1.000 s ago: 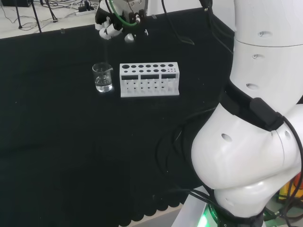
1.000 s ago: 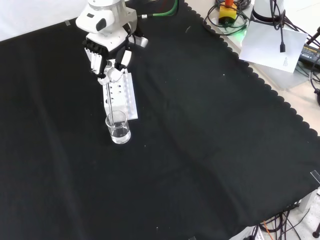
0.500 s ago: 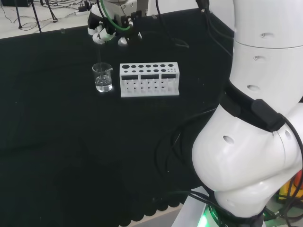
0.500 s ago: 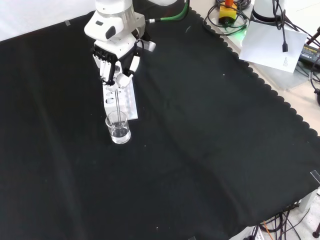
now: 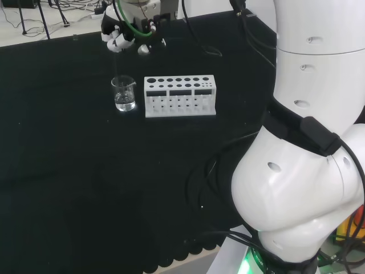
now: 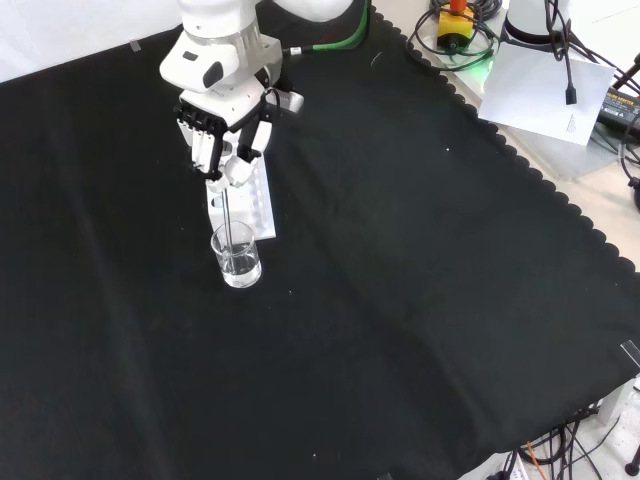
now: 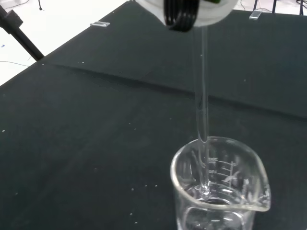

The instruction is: Stir in the beaker to the left of the white test tube rack with the glass rod.

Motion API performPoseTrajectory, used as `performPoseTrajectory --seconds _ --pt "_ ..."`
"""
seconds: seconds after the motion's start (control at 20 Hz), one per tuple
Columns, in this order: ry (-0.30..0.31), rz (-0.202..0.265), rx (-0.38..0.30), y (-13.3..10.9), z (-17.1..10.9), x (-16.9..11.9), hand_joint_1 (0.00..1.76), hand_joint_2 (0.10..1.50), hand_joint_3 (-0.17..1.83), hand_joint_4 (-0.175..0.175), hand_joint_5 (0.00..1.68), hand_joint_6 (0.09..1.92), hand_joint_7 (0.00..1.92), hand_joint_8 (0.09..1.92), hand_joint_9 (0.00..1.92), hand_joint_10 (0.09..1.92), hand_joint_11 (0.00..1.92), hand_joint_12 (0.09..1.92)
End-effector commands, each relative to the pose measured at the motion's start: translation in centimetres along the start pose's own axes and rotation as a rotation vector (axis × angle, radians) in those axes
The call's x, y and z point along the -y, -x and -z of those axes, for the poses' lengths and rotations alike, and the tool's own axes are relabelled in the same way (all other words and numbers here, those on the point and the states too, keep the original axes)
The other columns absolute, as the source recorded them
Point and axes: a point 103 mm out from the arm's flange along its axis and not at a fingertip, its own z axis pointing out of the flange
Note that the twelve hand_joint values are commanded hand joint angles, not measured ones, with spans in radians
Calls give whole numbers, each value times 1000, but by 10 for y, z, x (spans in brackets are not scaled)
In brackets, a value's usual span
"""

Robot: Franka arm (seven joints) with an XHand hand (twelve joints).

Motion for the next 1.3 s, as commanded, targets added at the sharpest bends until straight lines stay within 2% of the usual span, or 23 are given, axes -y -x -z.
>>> performPoseTrajectory --seconds 0.05,0.25,0.6,1.0,1.3 --pt "-1 -60 19 19 12 25 1297 916 317 -175 1049 644 1130 1114 1672 841 1649 668" --pt "-6 -77 25 17 17 39 1297 919 312 -175 1049 643 1130 1114 1672 840 1649 668" --pt "-7 -54 26 -5 18 39 1297 921 306 -175 1050 641 1129 1114 1673 839 1649 668" --pt "-5 -9 7 -29 9 9 1297 924 302 -175 1052 635 1128 1116 1675 839 1649 668" --pt "1 -12 9 -20 8 -2 1297 925 298 -175 1054 631 1127 1117 1674 840 1648 668"
